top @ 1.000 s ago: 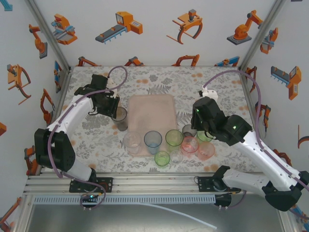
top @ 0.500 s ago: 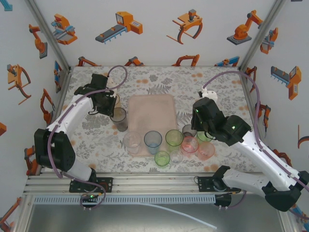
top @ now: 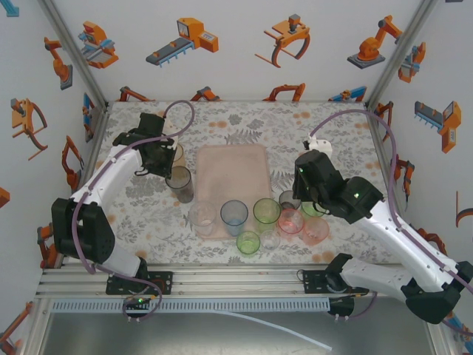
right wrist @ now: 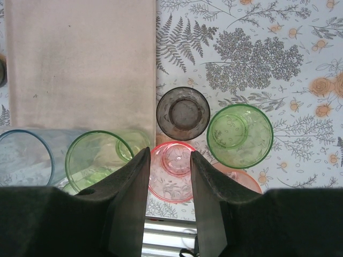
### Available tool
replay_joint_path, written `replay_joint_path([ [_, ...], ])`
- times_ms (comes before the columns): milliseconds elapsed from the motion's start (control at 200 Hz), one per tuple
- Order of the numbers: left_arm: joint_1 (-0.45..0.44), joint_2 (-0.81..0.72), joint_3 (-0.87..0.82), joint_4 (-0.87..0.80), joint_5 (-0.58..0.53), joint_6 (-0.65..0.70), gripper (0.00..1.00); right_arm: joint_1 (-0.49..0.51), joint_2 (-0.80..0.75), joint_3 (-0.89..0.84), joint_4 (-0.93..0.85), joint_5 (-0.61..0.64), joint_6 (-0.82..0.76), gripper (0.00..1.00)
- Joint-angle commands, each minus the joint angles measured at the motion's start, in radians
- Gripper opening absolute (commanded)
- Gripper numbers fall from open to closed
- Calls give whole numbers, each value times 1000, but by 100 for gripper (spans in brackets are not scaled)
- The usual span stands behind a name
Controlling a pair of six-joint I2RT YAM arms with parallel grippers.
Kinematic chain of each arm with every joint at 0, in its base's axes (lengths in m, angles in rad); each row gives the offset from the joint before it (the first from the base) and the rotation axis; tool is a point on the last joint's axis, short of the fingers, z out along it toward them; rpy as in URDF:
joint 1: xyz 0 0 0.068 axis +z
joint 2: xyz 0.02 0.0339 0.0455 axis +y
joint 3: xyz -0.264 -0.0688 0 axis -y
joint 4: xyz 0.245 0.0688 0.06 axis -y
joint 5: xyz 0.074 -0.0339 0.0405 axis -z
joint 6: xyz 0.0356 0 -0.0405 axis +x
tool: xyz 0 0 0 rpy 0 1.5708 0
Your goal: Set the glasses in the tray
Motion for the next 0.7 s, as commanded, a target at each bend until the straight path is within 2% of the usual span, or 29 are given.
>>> replay_joint_path([
  [0,-7,-43,28,-23,-1,15,14,-7,-17,-9,21,12,-7,37],
  [696,-33,-101,119,-125,42,42,14,-11,-21,-21,26,11,-3,37],
])
